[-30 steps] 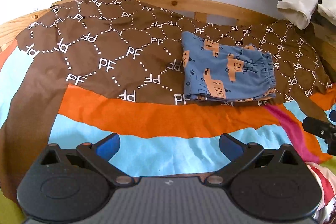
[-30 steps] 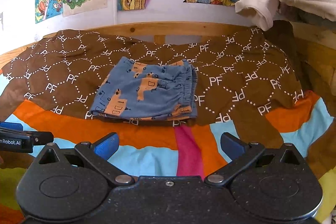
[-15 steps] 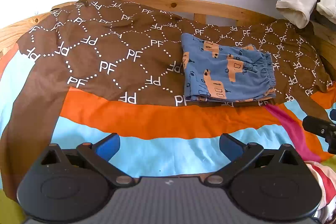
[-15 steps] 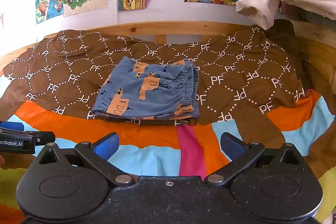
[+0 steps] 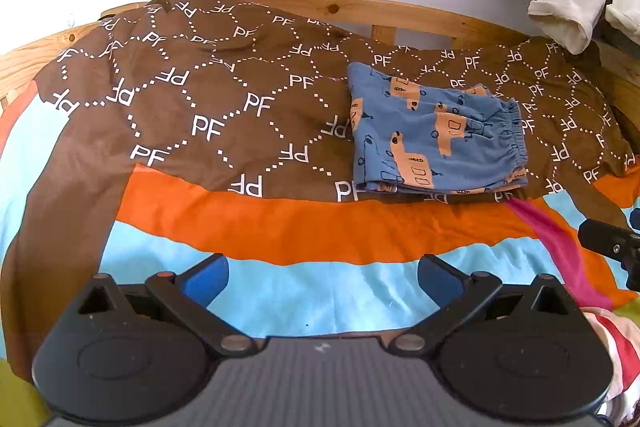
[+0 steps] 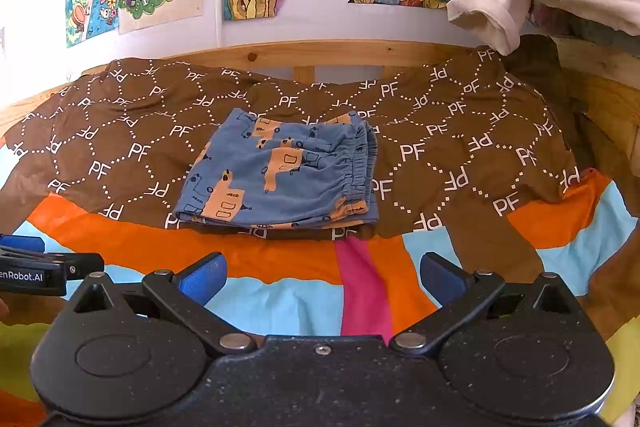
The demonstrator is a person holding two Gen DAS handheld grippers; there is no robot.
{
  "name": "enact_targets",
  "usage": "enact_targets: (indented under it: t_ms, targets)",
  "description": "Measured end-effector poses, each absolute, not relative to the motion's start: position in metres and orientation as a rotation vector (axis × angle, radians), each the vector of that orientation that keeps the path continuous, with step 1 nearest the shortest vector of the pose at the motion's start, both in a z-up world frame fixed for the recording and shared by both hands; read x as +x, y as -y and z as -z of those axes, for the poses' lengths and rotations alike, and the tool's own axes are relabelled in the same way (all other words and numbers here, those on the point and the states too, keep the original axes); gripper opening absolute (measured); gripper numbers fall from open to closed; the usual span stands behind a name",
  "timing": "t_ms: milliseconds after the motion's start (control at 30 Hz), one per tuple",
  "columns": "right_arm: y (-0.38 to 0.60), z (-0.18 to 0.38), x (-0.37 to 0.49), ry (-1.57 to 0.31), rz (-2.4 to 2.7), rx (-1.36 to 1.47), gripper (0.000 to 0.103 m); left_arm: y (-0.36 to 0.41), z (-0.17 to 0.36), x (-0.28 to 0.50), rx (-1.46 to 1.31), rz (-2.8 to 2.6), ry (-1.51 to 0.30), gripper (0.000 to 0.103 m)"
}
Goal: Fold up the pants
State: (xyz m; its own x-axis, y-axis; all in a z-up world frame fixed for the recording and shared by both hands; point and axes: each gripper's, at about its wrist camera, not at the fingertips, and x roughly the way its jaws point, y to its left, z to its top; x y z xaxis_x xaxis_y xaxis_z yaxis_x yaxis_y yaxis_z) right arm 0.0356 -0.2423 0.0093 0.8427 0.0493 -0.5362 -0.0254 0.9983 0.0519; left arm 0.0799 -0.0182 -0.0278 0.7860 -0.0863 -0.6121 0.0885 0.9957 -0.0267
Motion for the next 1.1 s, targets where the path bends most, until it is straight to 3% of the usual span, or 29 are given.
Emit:
enact_targets:
  t_ms: [1100]
  targets:
    - [0.2418, -0.0083, 0.0363, -0.574, -0.039, 0.05, 0.102, 0.0172, 0.0237, 0.0804, 0.003, 0.072, -0.673, 0.103]
